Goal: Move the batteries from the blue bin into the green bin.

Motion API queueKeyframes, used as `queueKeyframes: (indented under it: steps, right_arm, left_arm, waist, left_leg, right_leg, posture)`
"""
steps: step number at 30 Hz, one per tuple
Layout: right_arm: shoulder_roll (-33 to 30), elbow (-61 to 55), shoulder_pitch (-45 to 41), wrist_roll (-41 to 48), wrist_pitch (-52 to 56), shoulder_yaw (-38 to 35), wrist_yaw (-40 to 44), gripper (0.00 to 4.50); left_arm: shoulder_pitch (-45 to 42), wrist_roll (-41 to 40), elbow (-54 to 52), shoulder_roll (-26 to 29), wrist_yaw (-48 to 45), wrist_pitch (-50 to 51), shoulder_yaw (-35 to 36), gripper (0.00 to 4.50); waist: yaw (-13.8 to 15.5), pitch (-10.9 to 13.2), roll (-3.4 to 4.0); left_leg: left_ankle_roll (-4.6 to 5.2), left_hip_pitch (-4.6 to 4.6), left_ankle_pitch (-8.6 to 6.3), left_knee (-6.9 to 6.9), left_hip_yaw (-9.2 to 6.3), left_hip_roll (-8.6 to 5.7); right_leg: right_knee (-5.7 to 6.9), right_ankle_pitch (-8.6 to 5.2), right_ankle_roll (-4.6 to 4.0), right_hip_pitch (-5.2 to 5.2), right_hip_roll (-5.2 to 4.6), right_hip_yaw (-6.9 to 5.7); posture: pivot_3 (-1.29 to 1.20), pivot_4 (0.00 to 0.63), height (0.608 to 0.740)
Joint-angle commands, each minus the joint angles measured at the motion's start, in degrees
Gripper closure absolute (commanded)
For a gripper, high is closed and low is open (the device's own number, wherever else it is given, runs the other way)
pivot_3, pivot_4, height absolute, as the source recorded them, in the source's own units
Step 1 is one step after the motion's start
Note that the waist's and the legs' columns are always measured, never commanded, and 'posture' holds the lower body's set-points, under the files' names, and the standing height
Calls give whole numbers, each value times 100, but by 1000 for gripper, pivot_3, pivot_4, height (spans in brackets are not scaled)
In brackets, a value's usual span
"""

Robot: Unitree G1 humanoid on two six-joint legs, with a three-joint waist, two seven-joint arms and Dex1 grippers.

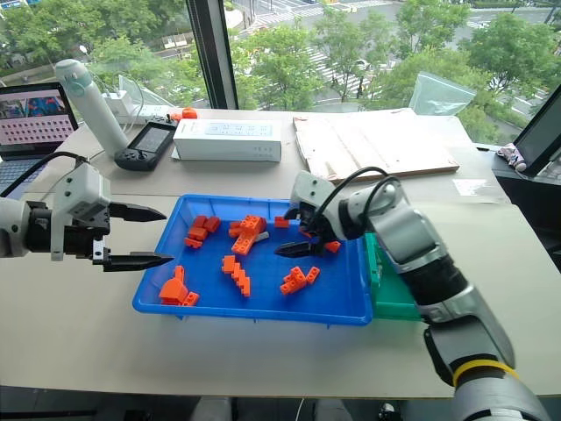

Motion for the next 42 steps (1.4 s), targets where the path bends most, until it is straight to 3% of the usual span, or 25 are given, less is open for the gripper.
queueKeyframes:
  steps: [1, 7, 14, 22, 32, 42]
  right_arm:
    - [443, 682, -291, -96, -390, -150, -304, 85]
    - [1135, 1929, -658, -174, -492, -484, -923, 85]
    - [1491, 2853, -842, -371, -891, -599, -1242, 85]
    - [1588, 2897, -880, -390, -1038, -720, -1140, 2416]
    - [1523, 1763, -826, -166, -414, -833, -738, 2416]
    - [1767, 1767, -800, -178, -421, -725, -713, 2416]
  left_arm:
    - [249, -176, -418, 164, 170, 251, 559, 0]
    - [627, -385, -730, 210, 351, 526, 1016, 0]
    - [809, -514, -887, 264, 518, 627, 1210, 0]
    - [874, -567, -892, 286, 588, 631, 1274, 0]
    - [846, -609, -807, 296, 619, 523, 1229, 0]
    - [881, -612, -763, 327, 592, 453, 1219, 0]
  waist:
    - [9, 0, 0]
    - [-15, -1, -1]
    - [-43, -1, -1]
    - [-49, -1, -1]
    - [-52, 0, 0]
    - [-52, 0, 0]
  left_leg:
    - [1, 0, -1, -2, 0, 0]
    - [4, 0, -2, -3, 0, 0]
    - [24, 0, -15, -7, 0, 0]
    - [24, 0, -16, -9, 0, 0]
    - [25, 0, -17, -12, 0, 1]
    - [25, 0, -17, -13, 0, 1]
  right_leg:
    - [1, 0, 0, -1, 0, -1]
    - [7, 0, -1, -3, 0, -1]
    - [9, -1, -3, -7, 1, -1]
    - [9, -1, -3, -8, 2, -2]
    - [10, -2, -4, -12, 3, -1]
    - [9, -2, -6, -13, 3, -1]
  posture:
    - [0, 150, 732]
    - [0, 150, 732]
    - [0, 150, 732]
    - [0, 150, 732]
    - [0, 150, 732]
    - [0, 150, 732]
